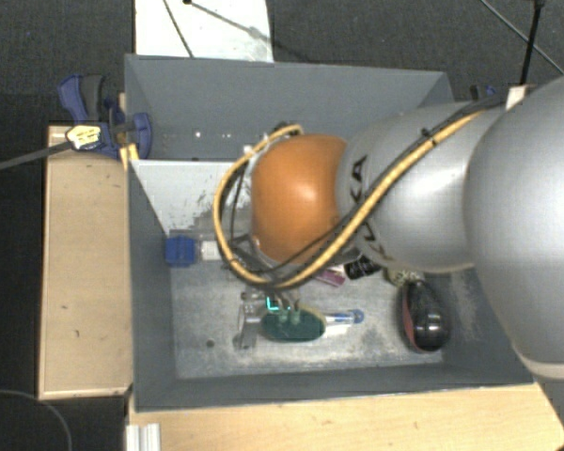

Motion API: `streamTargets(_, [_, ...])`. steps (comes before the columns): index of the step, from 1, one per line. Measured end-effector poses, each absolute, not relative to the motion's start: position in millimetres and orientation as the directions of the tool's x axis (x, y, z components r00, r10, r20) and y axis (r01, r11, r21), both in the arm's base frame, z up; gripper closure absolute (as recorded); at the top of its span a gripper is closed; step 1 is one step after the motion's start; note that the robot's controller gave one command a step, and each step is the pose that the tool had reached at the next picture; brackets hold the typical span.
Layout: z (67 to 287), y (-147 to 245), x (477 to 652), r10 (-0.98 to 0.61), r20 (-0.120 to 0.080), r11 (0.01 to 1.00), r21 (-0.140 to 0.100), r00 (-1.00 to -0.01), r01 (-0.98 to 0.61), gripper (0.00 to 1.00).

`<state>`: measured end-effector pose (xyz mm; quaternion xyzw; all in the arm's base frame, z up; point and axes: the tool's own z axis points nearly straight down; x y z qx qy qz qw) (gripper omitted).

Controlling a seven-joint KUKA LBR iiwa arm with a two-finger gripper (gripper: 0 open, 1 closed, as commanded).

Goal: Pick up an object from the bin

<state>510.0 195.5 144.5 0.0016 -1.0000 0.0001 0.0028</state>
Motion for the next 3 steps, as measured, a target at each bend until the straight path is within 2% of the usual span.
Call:
streamTargets(1, [150.0, 133.7, 531.8, 0.009, -0.005, 1.0, -0.002, -1.0, 0.009, 0.0])
streamTargets(2, [66.9, 97.7, 494.4, 0.177, 0.006, 0.984, -0.003, -0.984, 0.177, 0.0])
streamTargets(3, [234.1, 95.4, 547.1, -0.029, -0.012, 1.0, 0.001, -0.999, -0.03, 0.0])
